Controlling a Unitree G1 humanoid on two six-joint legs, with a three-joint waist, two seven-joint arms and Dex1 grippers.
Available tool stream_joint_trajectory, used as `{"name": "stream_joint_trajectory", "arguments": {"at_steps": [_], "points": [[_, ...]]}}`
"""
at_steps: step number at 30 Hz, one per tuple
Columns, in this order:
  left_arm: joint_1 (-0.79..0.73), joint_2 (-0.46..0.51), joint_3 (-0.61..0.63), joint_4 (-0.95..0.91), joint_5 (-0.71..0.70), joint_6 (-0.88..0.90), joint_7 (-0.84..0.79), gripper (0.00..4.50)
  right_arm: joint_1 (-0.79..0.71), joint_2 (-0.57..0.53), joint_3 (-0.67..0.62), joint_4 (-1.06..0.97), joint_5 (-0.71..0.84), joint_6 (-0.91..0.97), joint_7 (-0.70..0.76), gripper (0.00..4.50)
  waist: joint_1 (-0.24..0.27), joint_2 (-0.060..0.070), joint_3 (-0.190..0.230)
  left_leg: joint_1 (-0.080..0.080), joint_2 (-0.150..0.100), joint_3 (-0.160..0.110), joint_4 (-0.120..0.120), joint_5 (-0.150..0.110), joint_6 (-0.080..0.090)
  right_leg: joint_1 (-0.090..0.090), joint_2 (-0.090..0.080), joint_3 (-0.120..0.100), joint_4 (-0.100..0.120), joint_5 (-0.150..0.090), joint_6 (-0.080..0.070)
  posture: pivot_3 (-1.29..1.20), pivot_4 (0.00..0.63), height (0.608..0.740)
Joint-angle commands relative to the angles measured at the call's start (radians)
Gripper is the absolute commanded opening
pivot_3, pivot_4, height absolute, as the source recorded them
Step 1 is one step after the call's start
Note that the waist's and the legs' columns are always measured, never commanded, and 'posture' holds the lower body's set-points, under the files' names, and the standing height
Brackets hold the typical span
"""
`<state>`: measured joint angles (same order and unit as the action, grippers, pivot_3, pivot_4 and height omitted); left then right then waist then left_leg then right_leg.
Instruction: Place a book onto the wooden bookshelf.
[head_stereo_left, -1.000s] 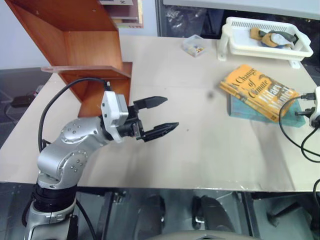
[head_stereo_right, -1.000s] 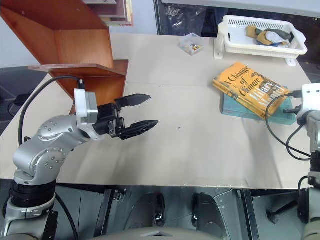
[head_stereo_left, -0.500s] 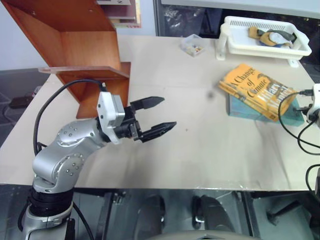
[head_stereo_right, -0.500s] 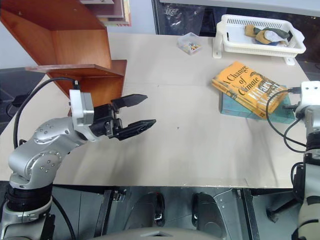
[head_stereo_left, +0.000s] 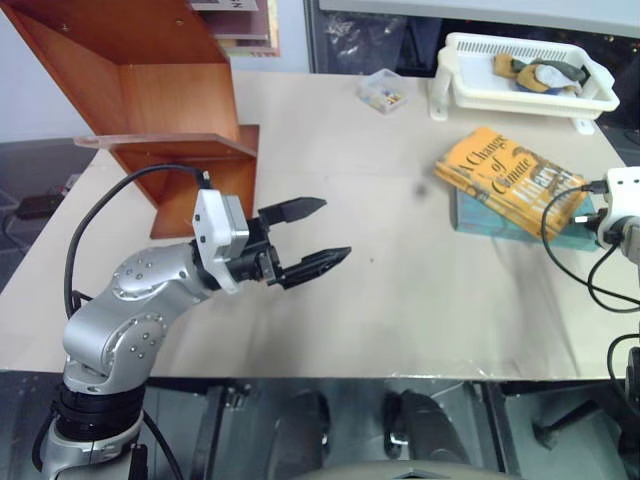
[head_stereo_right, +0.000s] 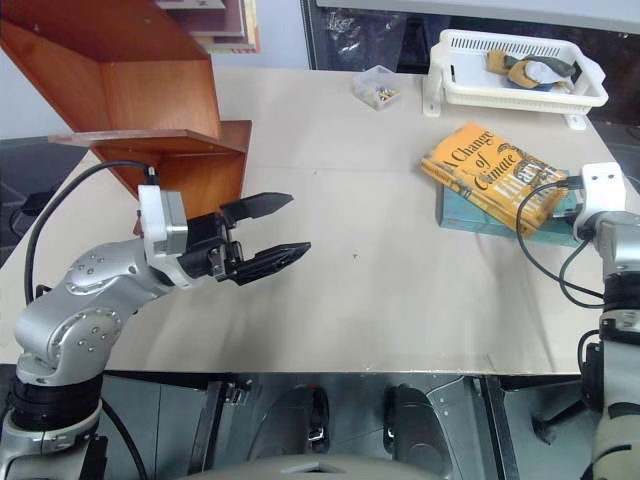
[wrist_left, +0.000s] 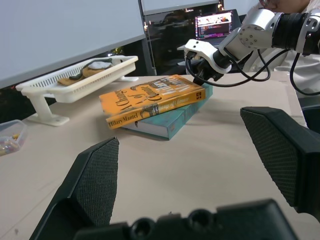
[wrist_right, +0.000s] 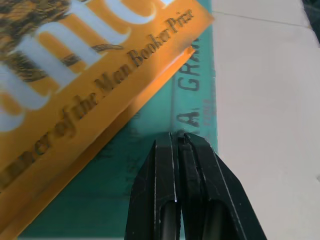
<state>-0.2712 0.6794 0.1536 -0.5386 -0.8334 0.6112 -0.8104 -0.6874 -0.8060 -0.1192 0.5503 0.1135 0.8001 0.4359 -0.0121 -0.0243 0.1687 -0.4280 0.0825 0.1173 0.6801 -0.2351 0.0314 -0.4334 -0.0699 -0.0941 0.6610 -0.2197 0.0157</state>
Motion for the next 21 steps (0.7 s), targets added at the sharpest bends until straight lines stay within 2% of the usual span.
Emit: {"name": "stream_joint_trajectory", "arguments": {"at_steps": [1,7,10,15,21], "points": [[-0.003,0.015,0.03,-0.038,-0.027,-0.002,0.002,4.5,0.104,-0.005,0.079,-0.081,0.032,0.133,0.143,0.19,0.0,-0.004,-0.003,0.001,0.001,-0.001,0.0,0.0,0.001,0.001,0.0,-0.001,0.0,0.0,0.0,0.0,0.15,0.74],[0.002,0.015,0.027,-0.034,-0.032,-0.003,0.002,4.5,0.233,-0.028,0.085,-0.345,0.108,0.302,0.243,0.19,0.001,-0.015,-0.011,0.008,0.002,-0.004,0.0,-0.002,0.003,0.008,0.0,-0.001,-0.001,-0.001,0.0,0.0,0.15,0.74],[-0.003,0.015,0.024,-0.024,-0.03,-0.006,-0.003,4.5,0.276,-0.011,0.049,-0.459,0.141,0.37,0.232,0.19,-0.001,-0.01,-0.01,0.013,0.002,-0.002,-0.001,-0.002,0.003,0.012,0.0,0.001,-0.002,-0.003,-0.003,0.0,0.15,0.74],[-0.01,0.012,0.025,-0.018,-0.029,-0.008,0.001,4.5,0.253,0.112,-0.19,-0.546,0.116,0.327,0.014,0.19,-0.002,-0.008,-0.009,0.012,0.003,-0.002,-0.002,-0.002,0.003,0.011,0.001,0.001,-0.002,-0.003,-0.003,0.0,0.15,0.74],[-0.008,0.01,0.026,-0.02,-0.029,-0.01,0.005,4.5,0.252,0.148,-0.315,-0.644,0.067,0.299,-0.158,0.19,0.01,0.0,-0.005,0.005,0.0,0.001,-0.004,-0.002,0.003,0.002,0.0,0.004,-0.001,-0.001,0.0,0.0,0.15,0.74]]}}
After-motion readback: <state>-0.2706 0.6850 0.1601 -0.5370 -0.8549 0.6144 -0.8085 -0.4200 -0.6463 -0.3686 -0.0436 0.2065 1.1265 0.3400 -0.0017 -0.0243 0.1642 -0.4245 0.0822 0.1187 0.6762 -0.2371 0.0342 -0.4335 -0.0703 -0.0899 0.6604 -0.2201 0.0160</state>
